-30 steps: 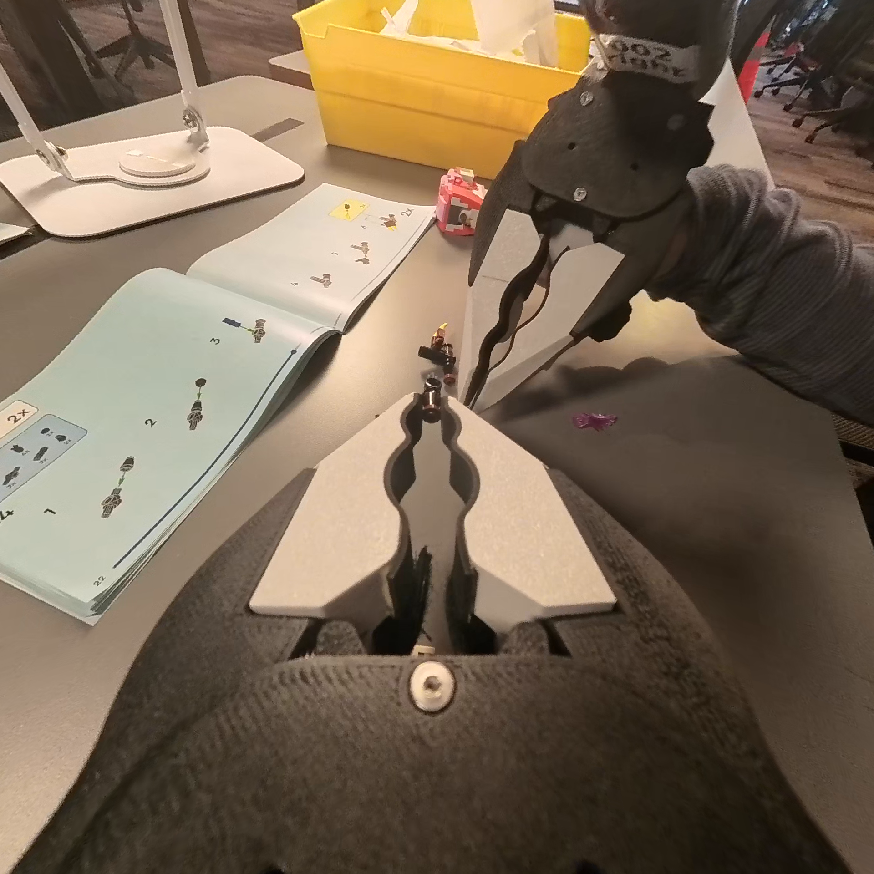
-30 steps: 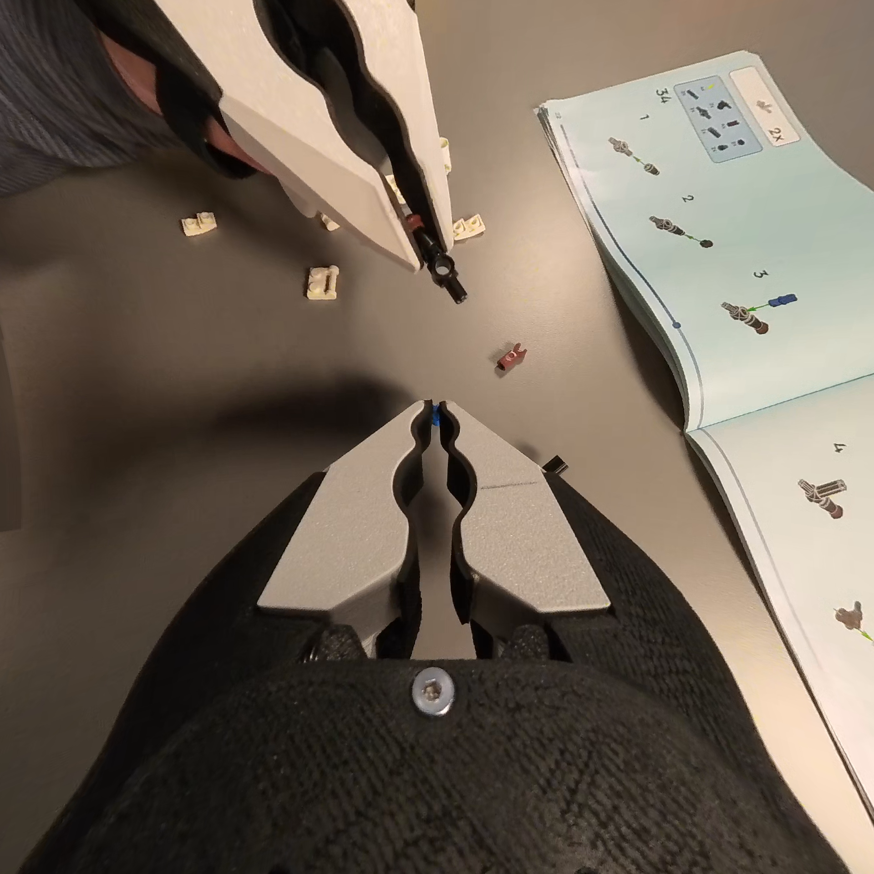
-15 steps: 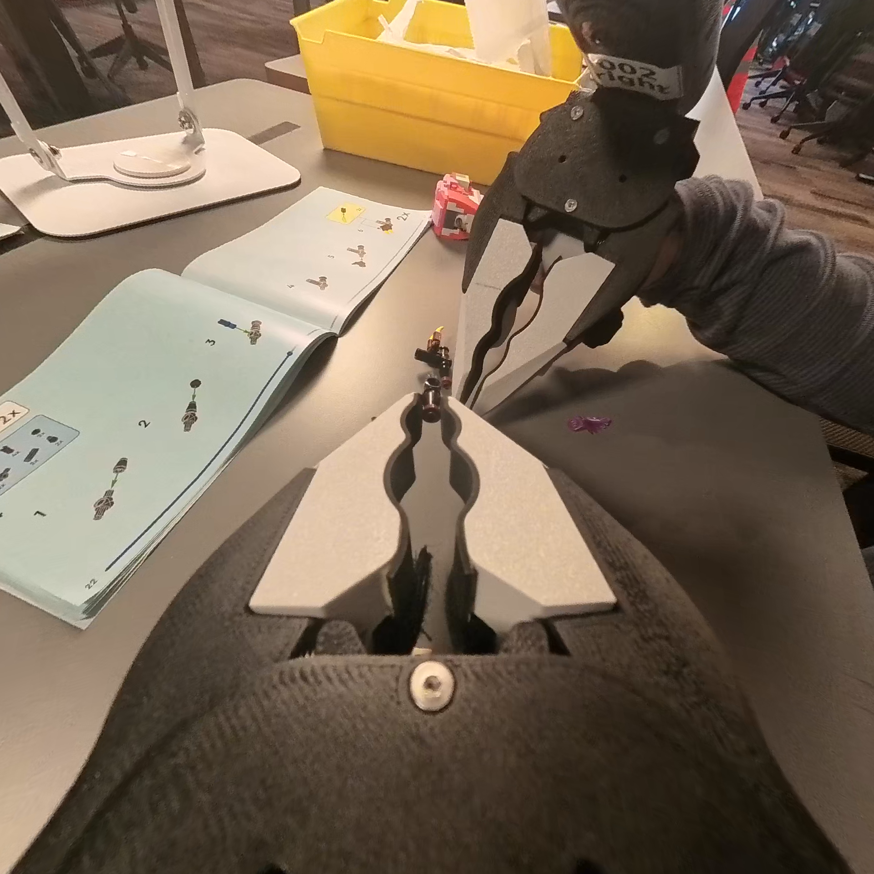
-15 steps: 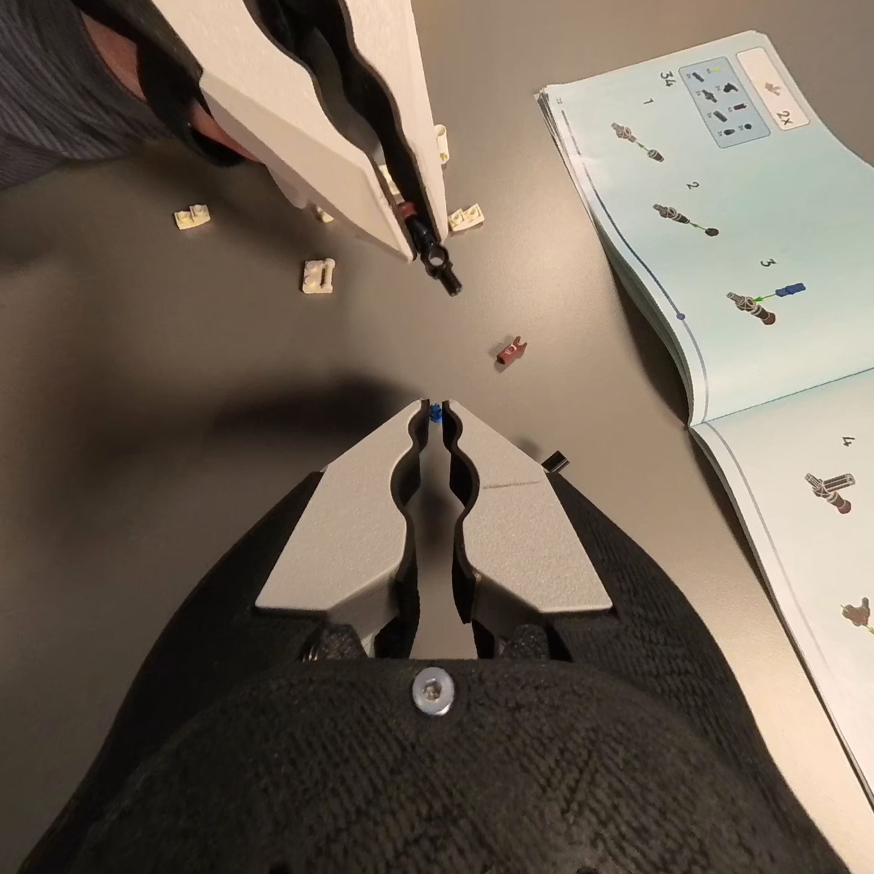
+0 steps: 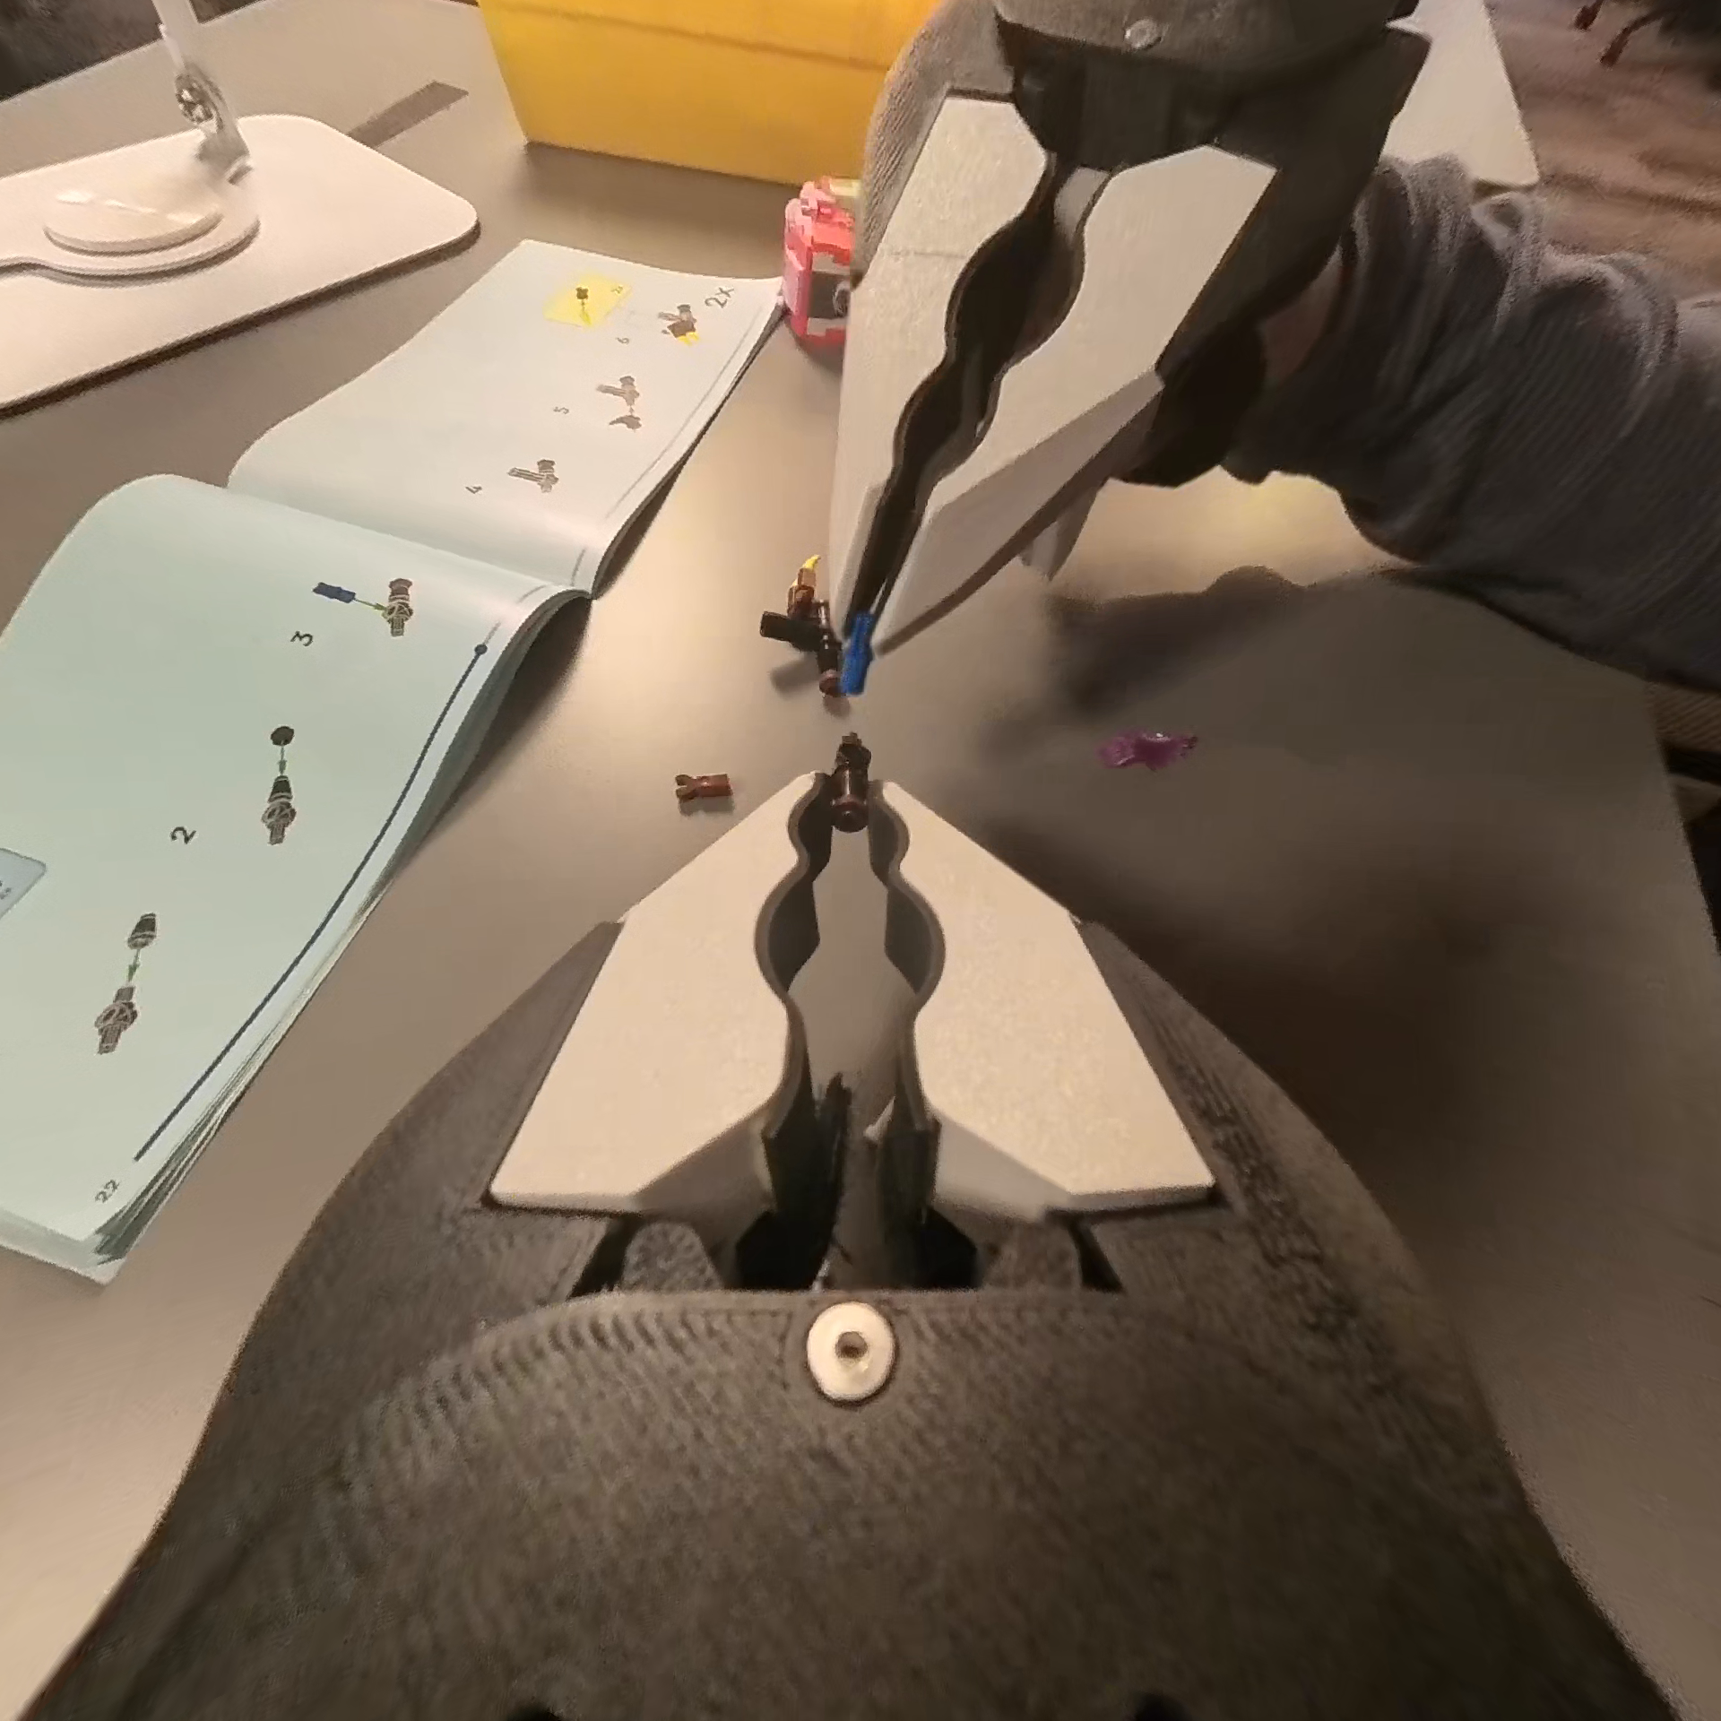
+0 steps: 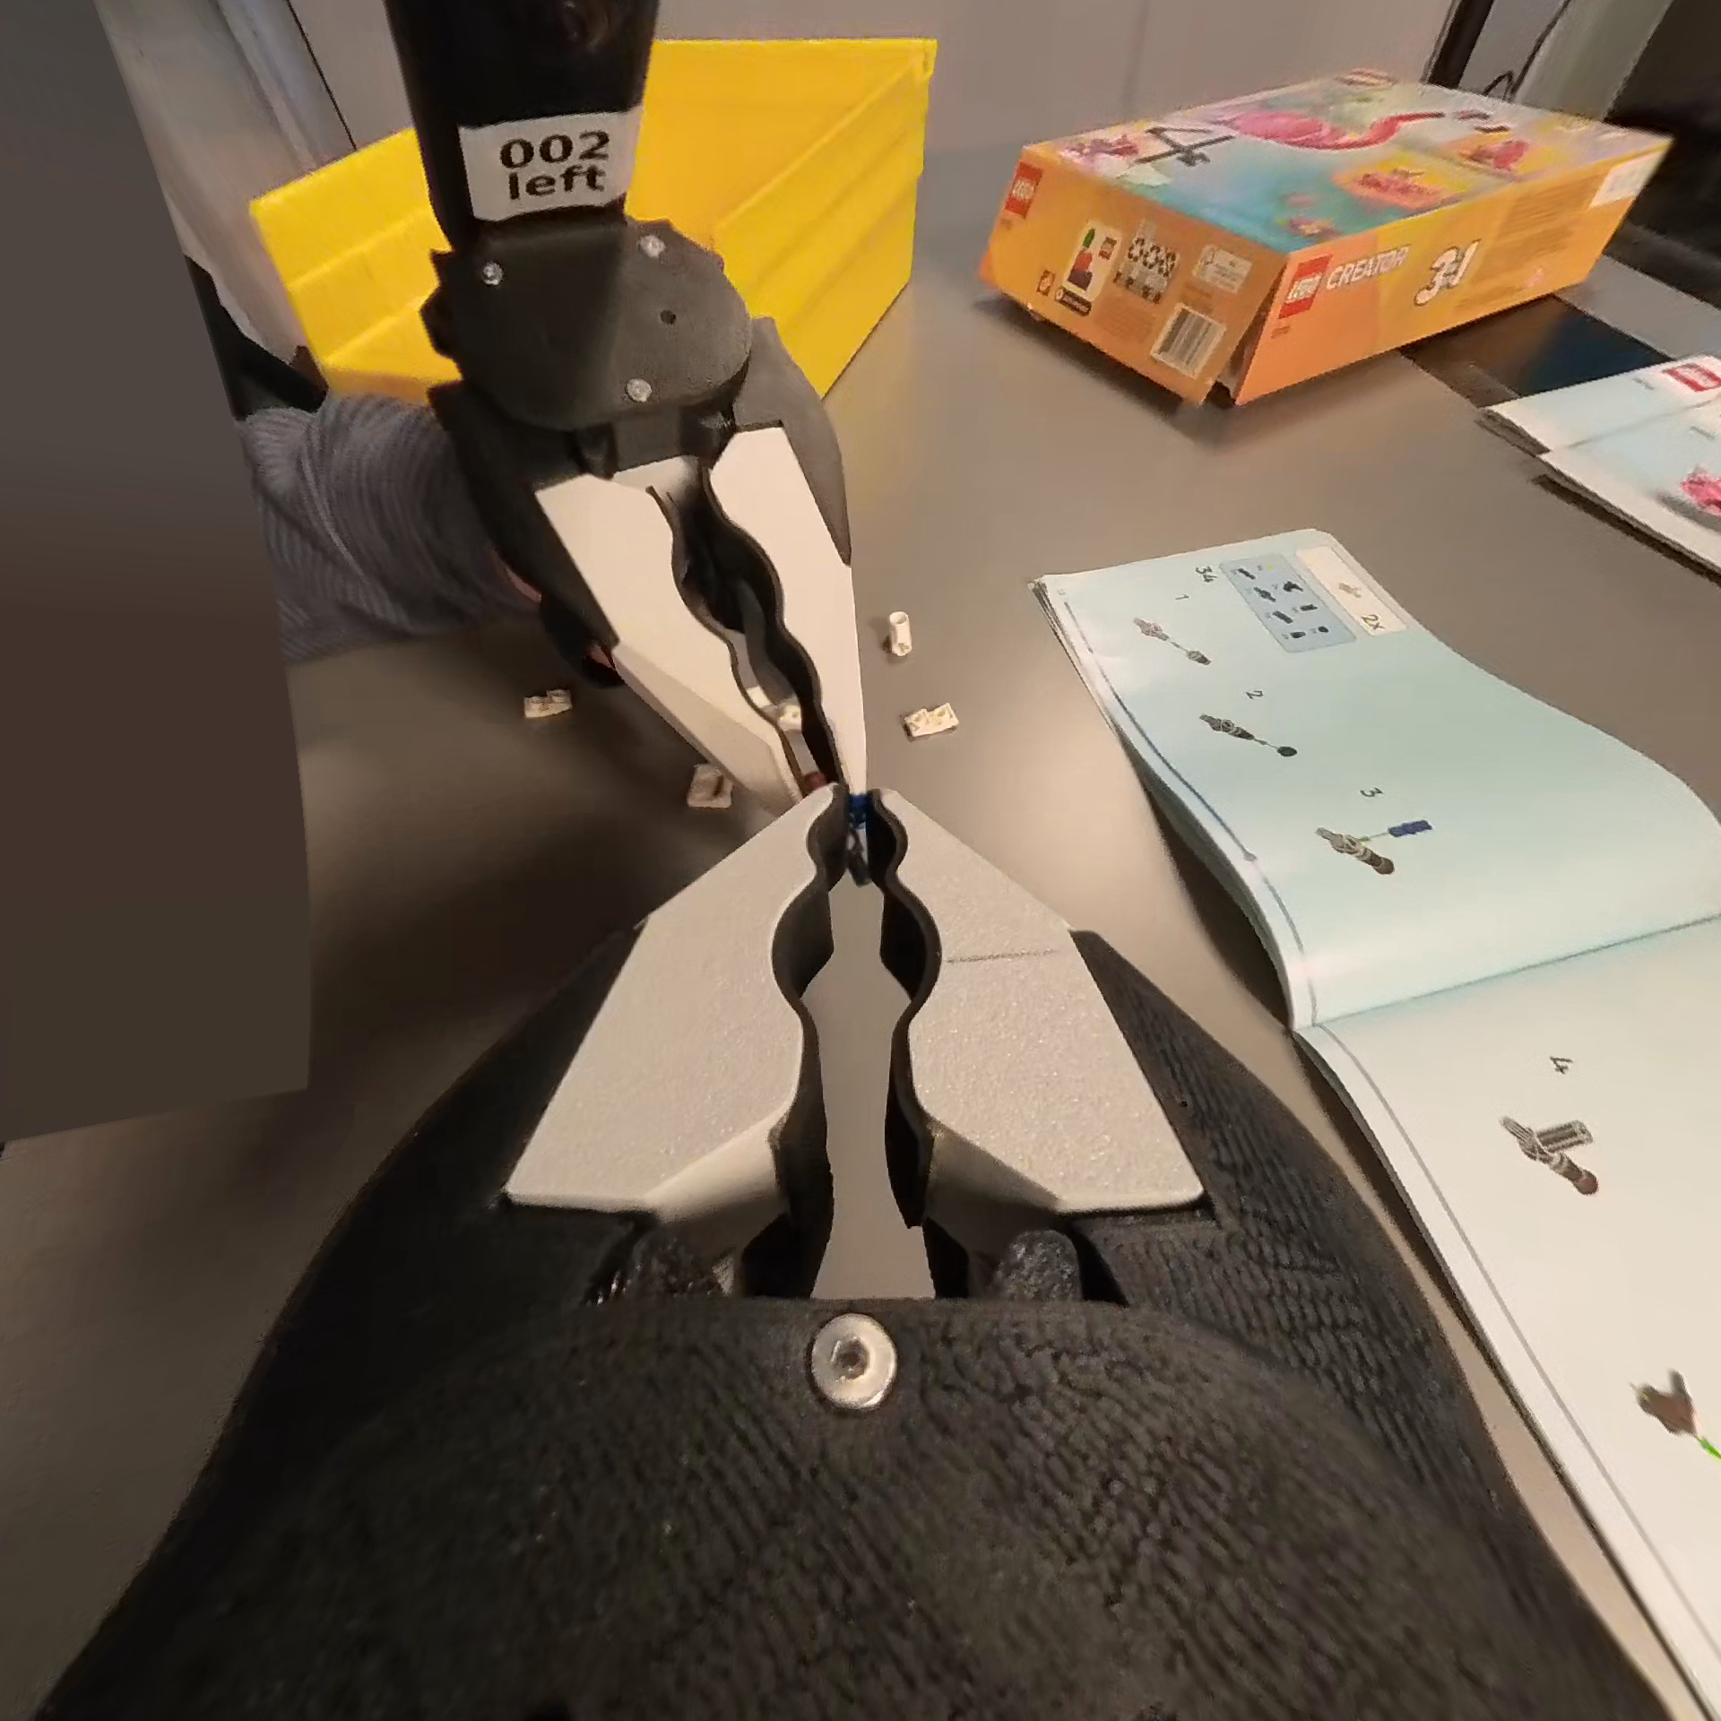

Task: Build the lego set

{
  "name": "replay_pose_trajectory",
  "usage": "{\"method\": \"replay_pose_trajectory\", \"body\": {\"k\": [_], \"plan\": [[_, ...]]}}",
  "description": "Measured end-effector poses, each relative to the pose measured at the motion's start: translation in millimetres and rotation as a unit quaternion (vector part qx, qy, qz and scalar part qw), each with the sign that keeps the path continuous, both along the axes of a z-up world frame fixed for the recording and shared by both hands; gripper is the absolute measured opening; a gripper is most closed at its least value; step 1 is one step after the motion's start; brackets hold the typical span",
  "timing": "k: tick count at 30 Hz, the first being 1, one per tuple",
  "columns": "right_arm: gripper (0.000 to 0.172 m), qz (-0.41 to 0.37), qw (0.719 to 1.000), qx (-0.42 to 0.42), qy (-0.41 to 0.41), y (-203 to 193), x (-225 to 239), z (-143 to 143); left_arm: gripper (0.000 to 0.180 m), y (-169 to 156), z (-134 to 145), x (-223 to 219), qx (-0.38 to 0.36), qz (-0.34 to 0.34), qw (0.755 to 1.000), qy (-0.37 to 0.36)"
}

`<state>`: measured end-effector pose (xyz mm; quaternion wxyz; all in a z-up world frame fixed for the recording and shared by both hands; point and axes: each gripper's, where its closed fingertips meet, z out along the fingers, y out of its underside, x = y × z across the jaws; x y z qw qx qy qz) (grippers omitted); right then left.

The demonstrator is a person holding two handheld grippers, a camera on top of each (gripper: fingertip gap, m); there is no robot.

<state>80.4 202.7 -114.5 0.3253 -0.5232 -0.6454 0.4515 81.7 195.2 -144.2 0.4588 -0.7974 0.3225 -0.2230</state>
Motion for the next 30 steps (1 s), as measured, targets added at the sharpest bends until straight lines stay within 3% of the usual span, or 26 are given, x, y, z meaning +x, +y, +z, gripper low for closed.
{"method": "replay_pose_trajectory", "body": {"k": [11,23,30], "plan": [[0.001,0.013,1.0,0.013,0.002,-5,-4,-4,0.005,1,11,0,0.02,0.004,1.0,-0.022],[0.001,0.008,0.99,0.144,0.008,-5,-7,-7,0.005,4,10,-4,0.029,0.014,0.999,-0.015],[0.001,-0.017,0.995,0.096,-0.003,1,-10,-7,0.005,8,11,-8,0.069,0.031,0.997,0.035]]}}
